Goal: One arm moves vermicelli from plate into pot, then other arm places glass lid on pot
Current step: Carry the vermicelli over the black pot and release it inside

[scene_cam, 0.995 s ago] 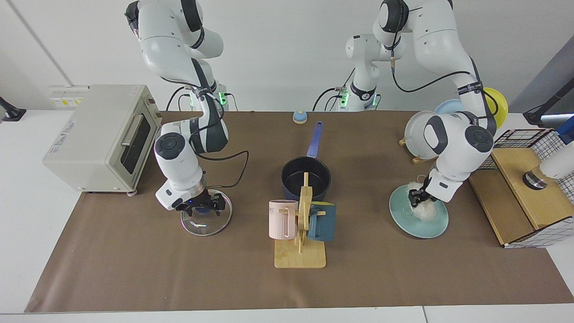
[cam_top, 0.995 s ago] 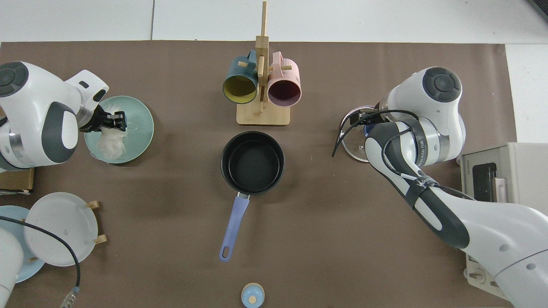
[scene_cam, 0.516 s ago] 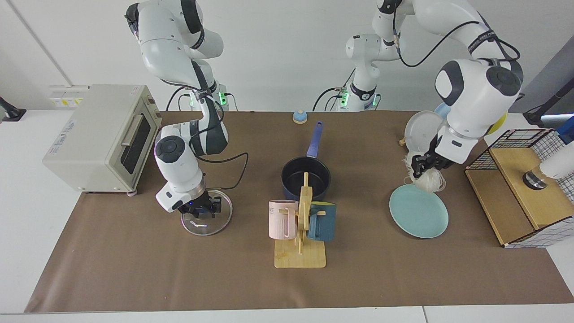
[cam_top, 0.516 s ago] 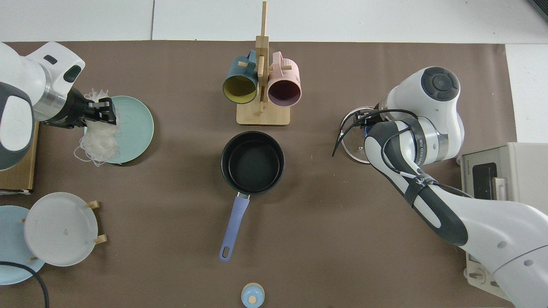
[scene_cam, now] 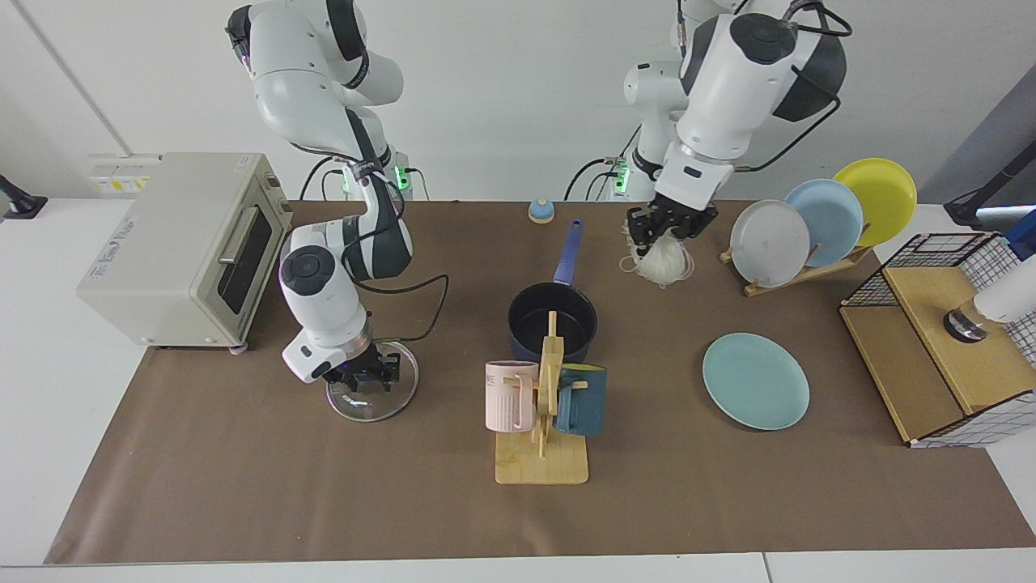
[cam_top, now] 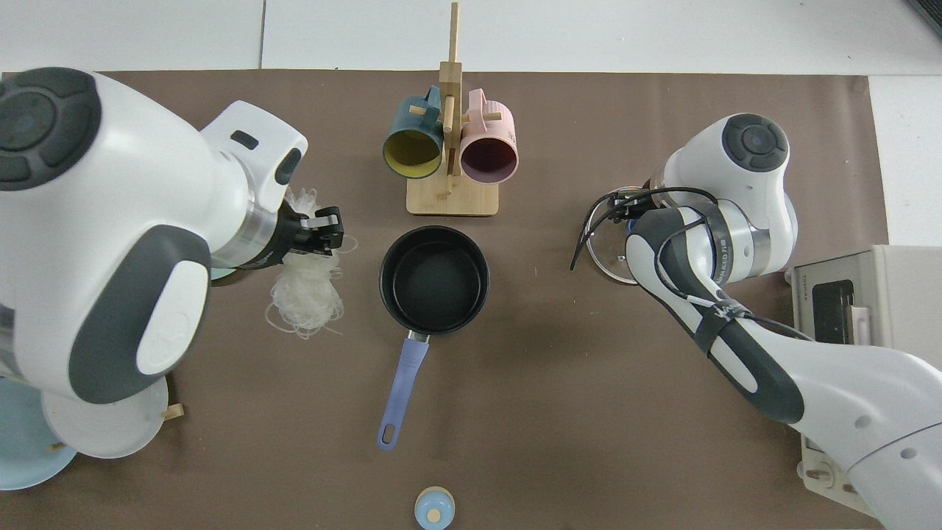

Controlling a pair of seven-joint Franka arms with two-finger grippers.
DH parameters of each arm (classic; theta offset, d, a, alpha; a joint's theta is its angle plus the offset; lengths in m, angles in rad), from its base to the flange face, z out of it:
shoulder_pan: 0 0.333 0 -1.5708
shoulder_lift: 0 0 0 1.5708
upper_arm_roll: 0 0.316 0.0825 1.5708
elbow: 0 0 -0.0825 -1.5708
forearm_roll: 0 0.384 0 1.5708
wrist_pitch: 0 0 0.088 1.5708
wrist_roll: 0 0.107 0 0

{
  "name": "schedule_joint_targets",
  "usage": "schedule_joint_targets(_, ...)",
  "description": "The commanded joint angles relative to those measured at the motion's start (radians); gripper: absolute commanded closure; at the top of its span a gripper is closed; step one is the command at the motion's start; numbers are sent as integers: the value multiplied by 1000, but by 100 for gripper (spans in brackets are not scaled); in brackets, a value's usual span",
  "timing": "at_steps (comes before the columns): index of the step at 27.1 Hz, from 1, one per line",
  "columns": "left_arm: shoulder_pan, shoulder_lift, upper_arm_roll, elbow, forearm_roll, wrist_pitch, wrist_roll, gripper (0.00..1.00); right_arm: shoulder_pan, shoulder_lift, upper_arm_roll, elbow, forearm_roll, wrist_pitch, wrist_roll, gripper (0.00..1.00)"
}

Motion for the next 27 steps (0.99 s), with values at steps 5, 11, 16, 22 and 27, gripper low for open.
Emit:
schedule_joint_targets(5, -31, -13, -42, -198, -7, 267, -99, 100, -1, -2, 8, 8, 6, -61, -23, 12)
schedule_joint_targets(11, -72, 60, -41, -195, -14, 333, -146, 100, -2, -6, 8, 7, 6, -95, -29, 12)
schedule_joint_targets(16, -107, 112, -42, -194, 2, 399, -200, 100, -2, -9, 8, 7, 6, -116, -38, 28)
schedule_joint_targets(22, -150, 168, -41, -194, 22, 431, -268, 100, -4, -15, 6, 16, 4, -127, -38, 85)
schedule_joint_targets(27, -173, 211, -42, -195, 70, 460, -315, 100, -10, -30, 11, 19, 4, -135, -40, 100)
